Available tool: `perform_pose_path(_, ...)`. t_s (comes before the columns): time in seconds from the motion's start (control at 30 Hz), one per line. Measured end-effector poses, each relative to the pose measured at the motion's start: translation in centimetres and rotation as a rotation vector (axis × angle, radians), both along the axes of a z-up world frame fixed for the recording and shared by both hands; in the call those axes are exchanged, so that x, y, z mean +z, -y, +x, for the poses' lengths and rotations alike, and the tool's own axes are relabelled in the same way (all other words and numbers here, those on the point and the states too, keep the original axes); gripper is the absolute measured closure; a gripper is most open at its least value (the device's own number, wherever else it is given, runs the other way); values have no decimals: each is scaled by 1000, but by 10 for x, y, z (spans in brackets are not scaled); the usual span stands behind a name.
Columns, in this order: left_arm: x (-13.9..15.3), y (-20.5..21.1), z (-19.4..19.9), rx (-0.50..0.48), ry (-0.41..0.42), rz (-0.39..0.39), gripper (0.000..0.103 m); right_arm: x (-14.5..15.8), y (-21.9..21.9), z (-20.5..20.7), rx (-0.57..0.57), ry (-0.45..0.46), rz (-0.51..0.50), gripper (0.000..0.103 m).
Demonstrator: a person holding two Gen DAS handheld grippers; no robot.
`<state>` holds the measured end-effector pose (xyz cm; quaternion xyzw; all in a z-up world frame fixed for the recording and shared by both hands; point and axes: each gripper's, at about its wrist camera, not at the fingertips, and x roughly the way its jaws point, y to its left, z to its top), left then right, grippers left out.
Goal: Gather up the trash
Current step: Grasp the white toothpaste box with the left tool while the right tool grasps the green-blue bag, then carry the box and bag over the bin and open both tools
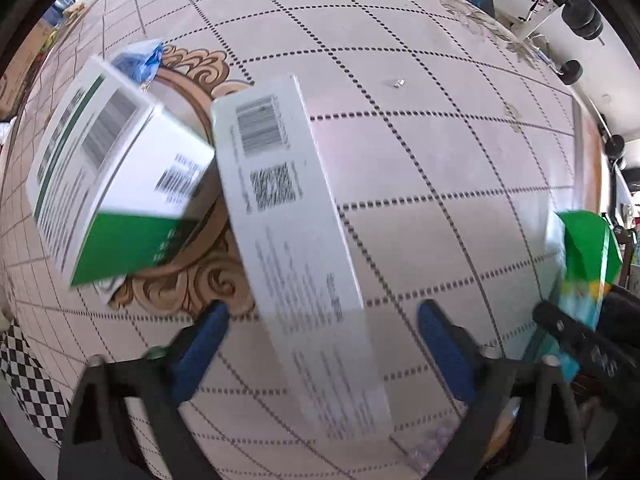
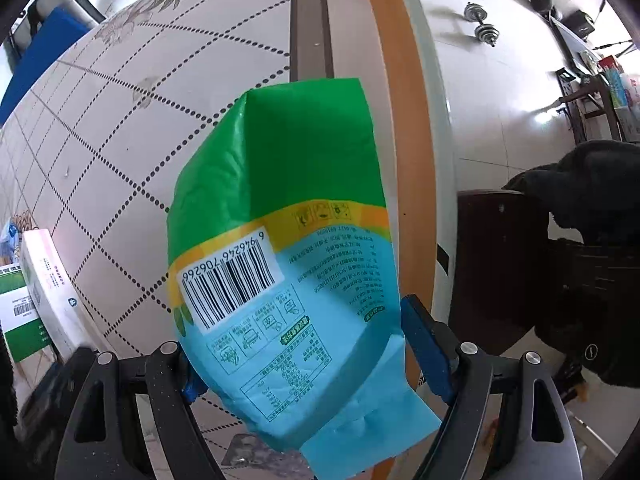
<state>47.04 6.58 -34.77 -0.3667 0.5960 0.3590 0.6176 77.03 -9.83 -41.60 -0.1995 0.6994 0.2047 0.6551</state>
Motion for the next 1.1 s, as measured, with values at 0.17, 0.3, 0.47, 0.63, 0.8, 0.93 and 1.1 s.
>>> perform_pose_path(0.17, 8, 3, -18, -20, 19, 23, 55, 12, 4, -46, -3, 8, 16, 19)
perform_pose_path(0.3, 14, 31, -54, -83, 8, 39, 56, 13, -5, -76, 55, -9, 6, 19)
perform_pose_path(0.47, 13, 76, -116, -124, -21, 4, 56, 3, -9, -117, 157, -90, -17, 18)
perform_pose_path(0.63, 0, 79, -147, -91, -42, -27, 56, 4, -8, -148, 250, -103, -27, 13)
perform_pose_path(0.8, 3, 57, -138, -47, -16, 0, 56, 28, -5, -159, 252, -23, 23, 13)
perform_pose_path(0.93, 14, 54, -134, -62, -3, 37, 60, 45, 1, -165, 230, 7, 89, 63)
perform_pose_path(1.1, 30, 67, -136, -87, 7, 79, 60, 72, 3, -170, 211, 38, 155, 81)
